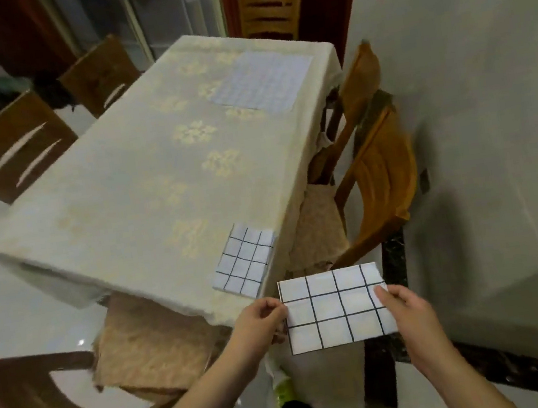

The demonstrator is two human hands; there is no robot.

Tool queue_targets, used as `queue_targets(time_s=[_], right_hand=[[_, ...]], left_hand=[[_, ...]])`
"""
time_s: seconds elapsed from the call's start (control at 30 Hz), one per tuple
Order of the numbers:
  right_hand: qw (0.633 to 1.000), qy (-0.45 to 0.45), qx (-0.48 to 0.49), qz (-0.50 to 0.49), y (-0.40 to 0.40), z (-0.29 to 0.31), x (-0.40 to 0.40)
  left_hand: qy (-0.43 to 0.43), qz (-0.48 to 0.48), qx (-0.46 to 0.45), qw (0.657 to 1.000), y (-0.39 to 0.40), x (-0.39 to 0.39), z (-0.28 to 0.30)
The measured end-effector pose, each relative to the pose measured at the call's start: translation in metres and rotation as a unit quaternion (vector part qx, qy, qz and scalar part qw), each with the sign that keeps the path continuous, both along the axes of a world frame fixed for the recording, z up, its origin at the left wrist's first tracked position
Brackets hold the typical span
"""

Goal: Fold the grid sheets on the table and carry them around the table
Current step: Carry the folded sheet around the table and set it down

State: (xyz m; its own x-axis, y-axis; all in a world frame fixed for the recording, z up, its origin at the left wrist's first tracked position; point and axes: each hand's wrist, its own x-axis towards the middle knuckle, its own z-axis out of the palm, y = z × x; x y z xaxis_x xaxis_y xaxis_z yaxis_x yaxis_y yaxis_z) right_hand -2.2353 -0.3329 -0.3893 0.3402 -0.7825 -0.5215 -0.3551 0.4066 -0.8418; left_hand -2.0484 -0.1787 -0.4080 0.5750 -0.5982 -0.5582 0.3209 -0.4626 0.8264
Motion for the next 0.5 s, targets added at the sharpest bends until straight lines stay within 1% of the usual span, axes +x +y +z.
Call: queue_targets(time_s=[0.13, 0.2, 0.3, 0.5], right_hand=[[0.997, 0.011, -0.008, 0.081, -0.026, -0.005, 0.065], [0.993, 0.032, -0.012, 0.114, -0.037, -0.009, 0.098], [0.986, 0.042, -0.031, 0.158, -0.052, -0.018, 0.138], [0.956, 0.081, -0.089, 0.266, -0.067, -0.044, 0.203]], left_hand=[[0.019, 0.053, 0.003, 0.998, 0.0, 0.041, -0.017], [0.026, 0.08, 0.001, 0.996, -0.003, 0.058, -0.023], [0.024, 0.13, 0.012, 0.991, -0.001, 0.077, -0.034], [0.029, 0.184, 0.046, 0.981, 0.013, 0.094, -0.063]])
